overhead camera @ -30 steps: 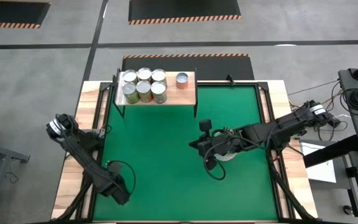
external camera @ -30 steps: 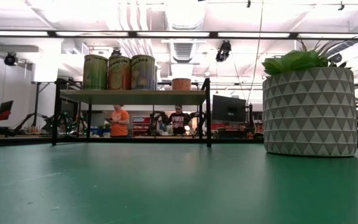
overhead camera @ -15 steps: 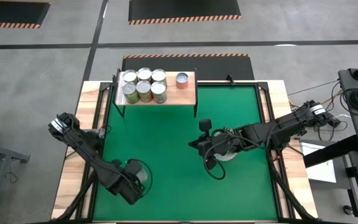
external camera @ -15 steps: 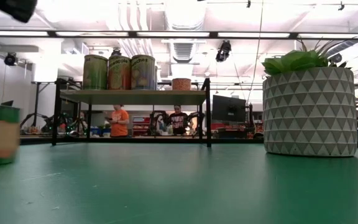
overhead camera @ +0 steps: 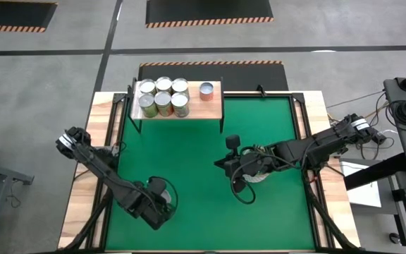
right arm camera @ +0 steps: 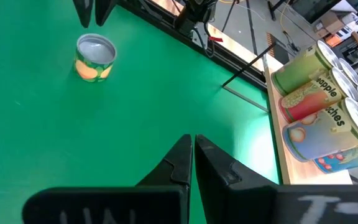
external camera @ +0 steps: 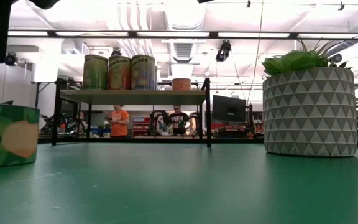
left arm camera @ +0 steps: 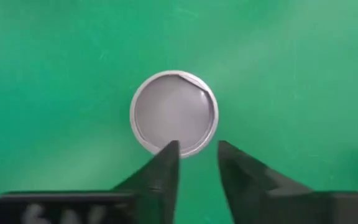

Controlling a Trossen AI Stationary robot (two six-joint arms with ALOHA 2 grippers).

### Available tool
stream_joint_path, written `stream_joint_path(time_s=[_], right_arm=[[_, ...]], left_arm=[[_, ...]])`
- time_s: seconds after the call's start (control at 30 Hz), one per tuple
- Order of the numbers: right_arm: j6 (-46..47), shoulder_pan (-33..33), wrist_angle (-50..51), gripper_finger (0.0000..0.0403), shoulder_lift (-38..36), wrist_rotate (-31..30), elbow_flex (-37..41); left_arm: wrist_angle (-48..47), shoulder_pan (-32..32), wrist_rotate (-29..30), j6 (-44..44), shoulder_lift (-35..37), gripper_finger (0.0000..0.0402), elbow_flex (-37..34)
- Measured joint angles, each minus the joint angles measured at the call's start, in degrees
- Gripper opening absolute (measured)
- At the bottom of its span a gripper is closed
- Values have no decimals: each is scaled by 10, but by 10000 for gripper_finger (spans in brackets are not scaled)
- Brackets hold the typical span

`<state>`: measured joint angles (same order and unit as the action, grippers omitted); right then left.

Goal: Pick and place cans onto a shelf
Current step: Put the small canned sliced peaches on the shelf

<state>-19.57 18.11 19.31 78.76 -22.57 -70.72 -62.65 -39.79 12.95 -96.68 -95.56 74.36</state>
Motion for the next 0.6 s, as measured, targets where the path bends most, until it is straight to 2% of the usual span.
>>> stream_joint_path(time_s=[0.23,0.37,0.5,0.6], right_arm=[[1,0,1,9,0,0,0],[1,0,1,9,0,0,0],[5,0,1,9,0,0,0],[5,0,2,9,0,0,0]], left_arm=[[2,2,0,-34,-22,246,-1],[1,3,1,-45,-42,324,-2],[0,3,2,-45,-62,375,-2],[0,3,4,-45,-73,392,-2]])
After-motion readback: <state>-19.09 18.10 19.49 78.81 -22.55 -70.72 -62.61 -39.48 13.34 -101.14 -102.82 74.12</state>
